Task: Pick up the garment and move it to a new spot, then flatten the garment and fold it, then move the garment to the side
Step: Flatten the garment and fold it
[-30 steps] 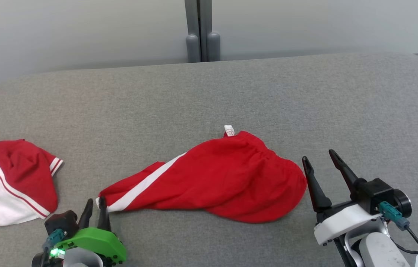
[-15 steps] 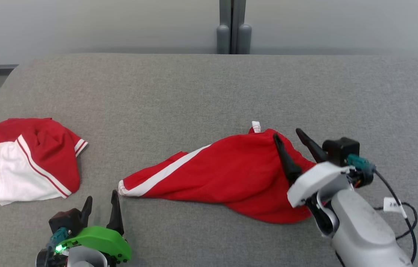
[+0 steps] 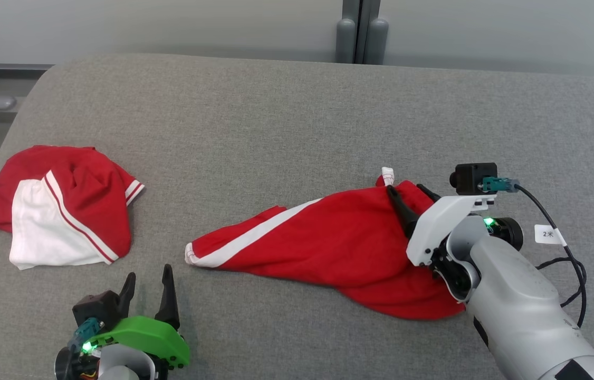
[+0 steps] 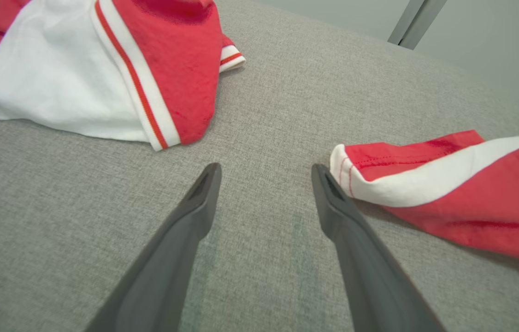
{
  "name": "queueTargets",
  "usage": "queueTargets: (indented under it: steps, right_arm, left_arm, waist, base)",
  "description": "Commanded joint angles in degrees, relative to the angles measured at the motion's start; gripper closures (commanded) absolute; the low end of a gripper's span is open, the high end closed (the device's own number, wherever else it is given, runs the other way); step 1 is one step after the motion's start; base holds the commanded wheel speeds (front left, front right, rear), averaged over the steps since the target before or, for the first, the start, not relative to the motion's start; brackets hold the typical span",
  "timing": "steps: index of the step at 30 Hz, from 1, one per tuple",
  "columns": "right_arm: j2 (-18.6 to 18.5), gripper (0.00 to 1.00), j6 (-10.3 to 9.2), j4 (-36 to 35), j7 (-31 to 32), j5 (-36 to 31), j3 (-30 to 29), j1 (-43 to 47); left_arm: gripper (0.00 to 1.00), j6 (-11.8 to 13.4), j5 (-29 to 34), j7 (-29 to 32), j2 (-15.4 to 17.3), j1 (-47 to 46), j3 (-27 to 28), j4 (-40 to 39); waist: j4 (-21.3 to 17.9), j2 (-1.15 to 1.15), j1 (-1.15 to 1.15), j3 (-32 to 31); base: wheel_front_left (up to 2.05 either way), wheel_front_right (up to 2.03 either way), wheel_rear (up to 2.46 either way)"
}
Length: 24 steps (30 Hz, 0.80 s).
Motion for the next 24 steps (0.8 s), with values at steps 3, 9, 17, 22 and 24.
queueTargets:
  steps: [3, 9, 17, 22, 24]
  right_arm:
    - [-0.25, 0.00, -0.07, 0.59, 2.16, 1.96, 1.13, -0.26]
    - [-1.04, 0.24, -0.07, -1.73, 5.79, 5.75, 3.03, 1.16]
    - [-3.35, 1.00, -0.07, -2.25, -2.92, 1.46, 4.15, -3.33]
    - [-3.85, 1.00, -0.07, -1.76, -9.88, -4.26, 4.93, -10.45]
    - [-4.39, 1.00, -0.07, -2.64, -11.49, -7.45, 5.62, -14.21]
  left_arm:
    - [0.00, 0.09, -0.09, -0.01, 0.12, -0.34, 0.03, -0.19]
    - [0.00, 0.30, -0.21, -0.01, 0.12, 0.31, -0.16, -0.22]
    - [0.00, -0.10, -0.79, -0.01, 0.12, 0.03, -1.46, 0.13]
    - [0.00, -0.27, -1.14, -0.01, 0.13, -0.22, -1.99, 0.58]
    - [0.00, -0.31, -1.28, -0.01, 0.13, -0.26, -2.17, 0.75]
  waist:
    - [-0.06, 0.00, 0.00, -0.15]
    - [-0.23, 0.00, 0.00, -0.54]
    - [1.41, 0.00, 0.00, -0.10]
    - [3.00, 0.00, 0.00, 0.20]
    - [3.53, 0.00, 0.00, 0.23]
  base:
    - [0.00, 0.00, 0.00]
    - [0.00, 0.00, 0.00]
    - [0.00, 0.00, 0.00]
    - [0.00, 0.00, 0.00]
    - [0.00, 0.00, 0.00]
